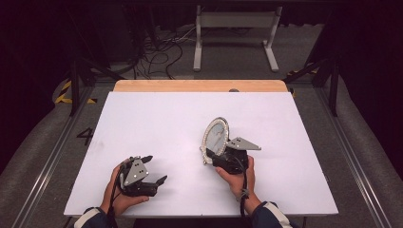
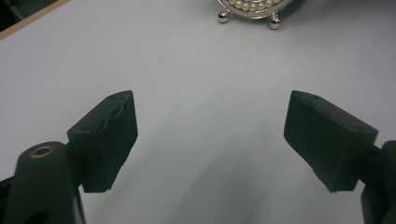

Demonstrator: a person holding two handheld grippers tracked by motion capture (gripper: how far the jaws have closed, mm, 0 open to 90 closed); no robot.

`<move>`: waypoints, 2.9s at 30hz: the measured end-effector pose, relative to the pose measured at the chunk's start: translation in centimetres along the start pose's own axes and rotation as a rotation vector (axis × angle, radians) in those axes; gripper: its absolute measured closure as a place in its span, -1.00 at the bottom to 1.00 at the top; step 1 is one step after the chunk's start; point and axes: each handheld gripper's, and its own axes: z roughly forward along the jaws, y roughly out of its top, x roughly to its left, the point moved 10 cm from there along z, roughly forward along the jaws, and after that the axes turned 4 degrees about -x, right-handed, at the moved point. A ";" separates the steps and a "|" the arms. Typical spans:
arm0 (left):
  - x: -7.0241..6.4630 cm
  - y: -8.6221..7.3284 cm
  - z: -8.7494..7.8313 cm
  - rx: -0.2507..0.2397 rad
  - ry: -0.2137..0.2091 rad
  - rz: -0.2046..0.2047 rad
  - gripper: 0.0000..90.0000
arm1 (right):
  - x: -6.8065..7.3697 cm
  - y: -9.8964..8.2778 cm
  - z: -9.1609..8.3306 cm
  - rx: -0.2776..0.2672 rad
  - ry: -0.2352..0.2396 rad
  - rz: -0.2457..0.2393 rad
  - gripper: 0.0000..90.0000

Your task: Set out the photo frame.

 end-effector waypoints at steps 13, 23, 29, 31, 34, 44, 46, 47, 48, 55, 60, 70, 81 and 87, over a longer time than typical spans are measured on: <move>-0.1 0.0 0.0 -0.004 -0.013 -0.022 -0.60 | 0.4 -0.7 0.3 0.033 0.041 0.007 0.38; -0.1 0.0 0.1 -0.002 -0.013 -0.020 -0.60 | 0.3 -0.9 -0.2 0.059 0.073 -0.001 0.45; -0.2 0.0 0.1 0.003 -0.012 -0.014 -0.60 | 0.2 -0.9 -0.5 0.077 0.094 -0.004 0.53; -0.2 0.0 0.1 0.002 -0.016 -0.010 -0.60 | 0.2 -1.0 -0.7 0.079 0.102 -0.004 0.56; -0.2 -0.1 0.1 0.005 -0.014 -0.009 -0.60 | 0.2 -1.0 -0.9 0.086 0.113 -0.013 0.59; -0.3 -0.1 0.1 0.008 -0.015 -0.007 -0.60 | 0.1 -1.2 -1.3 0.108 0.156 -0.013 0.72; -0.3 0.0 0.1 0.006 -0.017 -0.006 -0.60 | 0.1 -1.2 -1.5 0.120 0.170 -0.017 0.73; -0.3 0.0 0.1 0.007 -0.017 -0.007 -0.60 | 0.1 -1.2 -1.5 0.124 0.177 -0.020 0.74; -0.3 0.0 0.1 0.006 -0.018 -0.007 -0.60 | 0.1 -1.2 -1.6 0.128 0.184 -0.020 0.74; -0.3 0.4 0.5 0.000 -0.027 -0.007 -0.60 | 0.0 -1.2 -1.6 0.137 0.200 -0.027 0.72; -0.1 1.1 1.6 -0.002 -0.053 -0.011 -0.60 | 0.0 -1.1 -1.8 0.129 0.189 -0.038 0.64; 0.2 3.8 5.5 -0.019 -0.142 -0.028 -0.59 | -0.2 -1.0 -3.2 0.111 0.145 -0.089 0.53; 0.2 6.4 9.0 -0.043 -0.237 -0.053 -0.54 | -0.7 -0.7 -6.1 0.035 0.053 -0.141 0.53; -0.4 7.7 10.6 -0.059 -0.291 -0.070 -0.52 | -0.4 0.2 -6.8 -0.016 0.044 -0.157 0.56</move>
